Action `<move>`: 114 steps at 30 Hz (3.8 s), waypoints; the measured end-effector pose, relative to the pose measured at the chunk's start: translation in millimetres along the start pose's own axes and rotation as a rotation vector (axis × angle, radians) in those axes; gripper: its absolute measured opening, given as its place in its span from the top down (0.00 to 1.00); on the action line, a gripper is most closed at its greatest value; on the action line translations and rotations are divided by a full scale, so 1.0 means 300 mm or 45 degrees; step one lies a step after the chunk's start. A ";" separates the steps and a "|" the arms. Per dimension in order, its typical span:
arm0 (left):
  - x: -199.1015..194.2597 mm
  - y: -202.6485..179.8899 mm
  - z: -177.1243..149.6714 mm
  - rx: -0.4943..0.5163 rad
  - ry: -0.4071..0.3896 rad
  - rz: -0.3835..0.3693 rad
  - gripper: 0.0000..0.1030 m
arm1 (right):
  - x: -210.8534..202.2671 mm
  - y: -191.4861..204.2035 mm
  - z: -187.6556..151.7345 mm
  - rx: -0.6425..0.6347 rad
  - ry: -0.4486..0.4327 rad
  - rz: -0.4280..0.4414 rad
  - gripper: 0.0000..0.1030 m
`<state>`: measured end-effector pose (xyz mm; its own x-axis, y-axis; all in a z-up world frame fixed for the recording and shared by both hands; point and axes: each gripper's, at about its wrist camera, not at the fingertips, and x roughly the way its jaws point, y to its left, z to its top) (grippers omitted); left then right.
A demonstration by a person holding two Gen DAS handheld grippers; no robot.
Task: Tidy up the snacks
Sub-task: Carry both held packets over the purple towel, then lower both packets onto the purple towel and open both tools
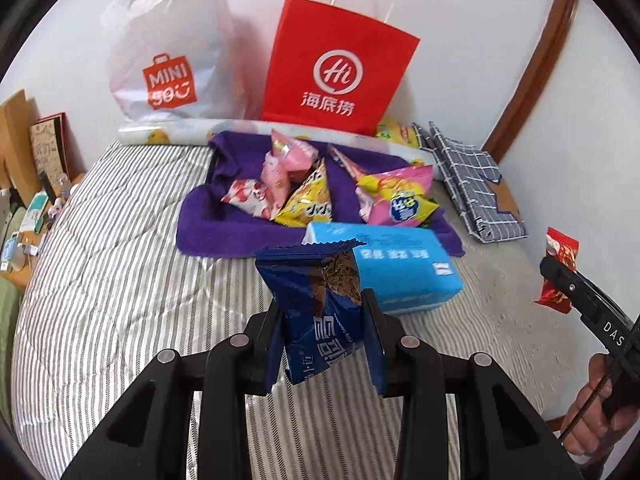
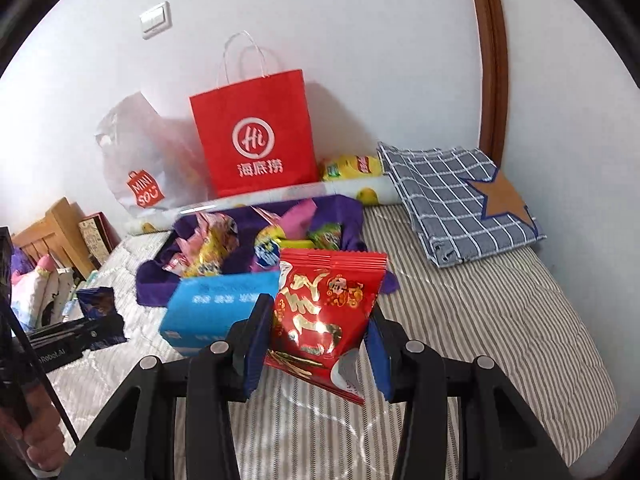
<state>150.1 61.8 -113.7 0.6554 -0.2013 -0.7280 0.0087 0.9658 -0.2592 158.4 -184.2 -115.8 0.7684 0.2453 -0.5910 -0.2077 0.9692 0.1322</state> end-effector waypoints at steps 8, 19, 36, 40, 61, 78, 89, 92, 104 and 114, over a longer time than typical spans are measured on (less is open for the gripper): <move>-0.014 -0.037 0.081 0.021 -0.005 -0.060 0.66 | 0.005 0.060 0.082 -0.048 -0.029 0.026 0.59; 0.007 -0.016 0.232 0.008 -0.022 -0.046 0.66 | 0.067 0.093 0.213 -0.058 -0.058 0.072 0.59; 0.104 0.057 0.395 -0.036 -0.031 -0.001 0.66 | 0.214 0.082 0.351 -0.049 -0.068 0.089 0.59; 0.138 0.101 0.420 -0.064 -0.024 0.027 0.66 | 0.275 0.062 0.363 -0.032 -0.051 0.095 0.59; 0.390 0.063 0.515 -0.026 0.080 0.000 0.67 | 0.571 0.084 0.378 -0.070 0.109 0.168 0.59; 0.525 0.051 0.501 -0.026 0.164 0.021 0.67 | 0.683 0.098 0.328 -0.113 0.211 0.159 0.58; 0.562 0.051 0.491 -0.040 0.209 0.030 0.67 | 0.640 0.079 0.323 -0.096 0.199 0.159 0.58; 0.570 0.052 0.487 -0.042 0.216 0.035 0.67 | 0.643 0.075 0.315 -0.093 0.206 0.154 0.58; 0.567 0.049 0.482 -0.029 0.241 0.035 0.62 | 0.664 0.067 0.289 -0.092 0.247 0.129 0.58; 0.483 0.031 0.452 -0.005 0.223 0.056 0.46 | 0.574 0.067 0.285 -0.074 0.233 0.117 0.58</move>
<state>347.5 63.9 -135.6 0.5135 -0.1848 -0.8379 -0.0201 0.9737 -0.2270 338.2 -120.6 -146.8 0.6232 0.3198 -0.7137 -0.3104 0.9388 0.1496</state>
